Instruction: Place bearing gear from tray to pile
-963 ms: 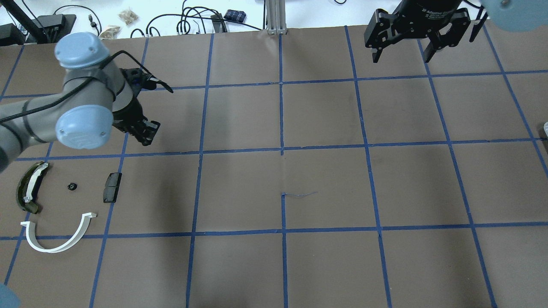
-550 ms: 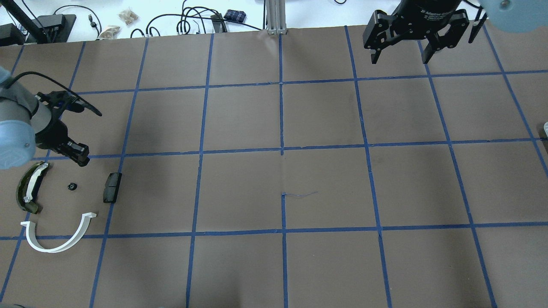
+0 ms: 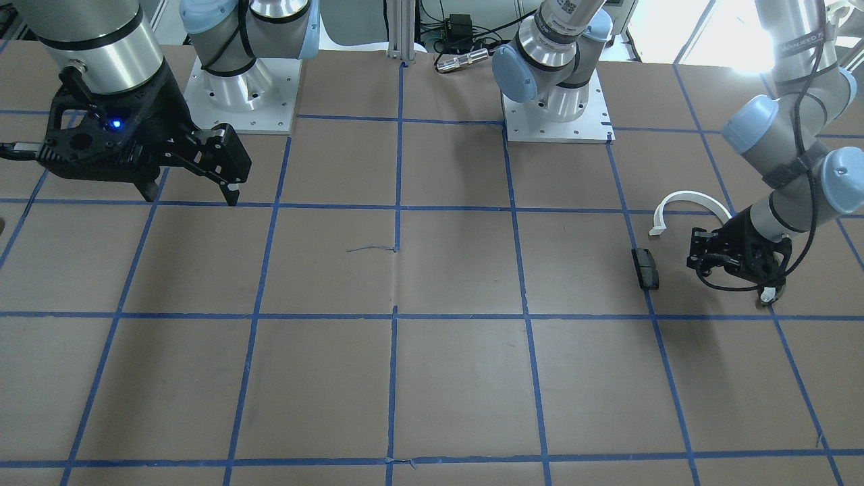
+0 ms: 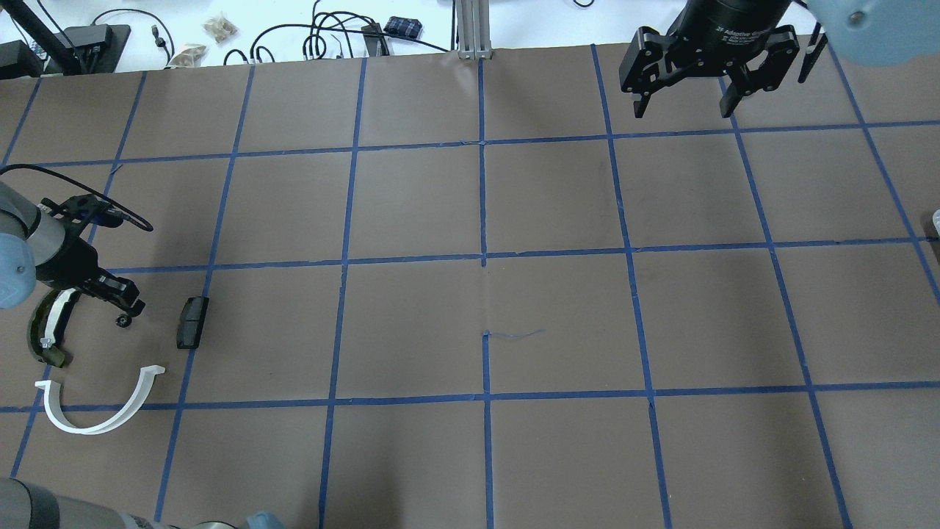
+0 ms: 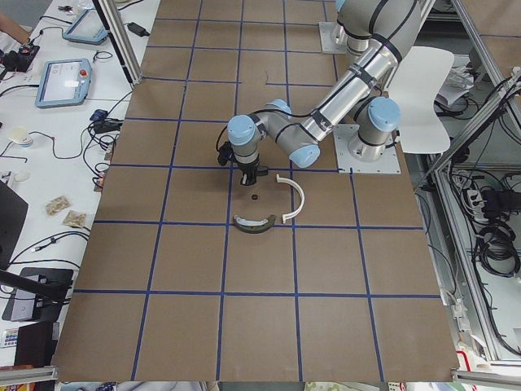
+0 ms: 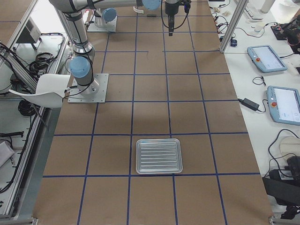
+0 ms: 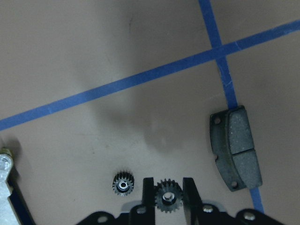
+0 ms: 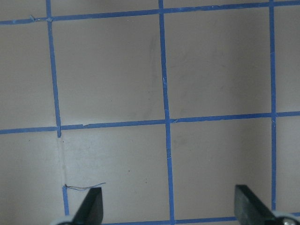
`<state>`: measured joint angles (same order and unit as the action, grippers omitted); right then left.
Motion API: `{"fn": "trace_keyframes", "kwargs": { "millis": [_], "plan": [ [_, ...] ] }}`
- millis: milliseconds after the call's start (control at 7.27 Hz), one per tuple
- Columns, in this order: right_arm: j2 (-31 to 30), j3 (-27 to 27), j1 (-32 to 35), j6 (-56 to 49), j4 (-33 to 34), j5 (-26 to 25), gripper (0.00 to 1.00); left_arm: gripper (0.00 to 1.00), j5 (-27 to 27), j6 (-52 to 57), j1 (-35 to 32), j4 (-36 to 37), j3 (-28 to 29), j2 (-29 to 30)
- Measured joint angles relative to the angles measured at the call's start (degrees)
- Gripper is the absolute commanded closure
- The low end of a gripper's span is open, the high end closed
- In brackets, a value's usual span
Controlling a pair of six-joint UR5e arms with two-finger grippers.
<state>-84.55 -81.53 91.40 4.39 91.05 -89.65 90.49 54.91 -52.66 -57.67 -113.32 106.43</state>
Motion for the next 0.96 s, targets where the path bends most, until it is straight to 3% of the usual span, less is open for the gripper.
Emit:
{"fn": "trace_keyframes", "kwargs": {
  "millis": [825,963],
  "plan": [
    [-0.01,-0.03,0.01,0.09,0.03,0.04,0.0,0.9,0.56,0.29,0.53,5.75,-2.68,1.53],
    [-0.03,-0.03,0.01,0.09,0.07,0.12,0.0,0.84,0.61,0.29,0.56,6.15,-2.59,1.56]
  ]
}}
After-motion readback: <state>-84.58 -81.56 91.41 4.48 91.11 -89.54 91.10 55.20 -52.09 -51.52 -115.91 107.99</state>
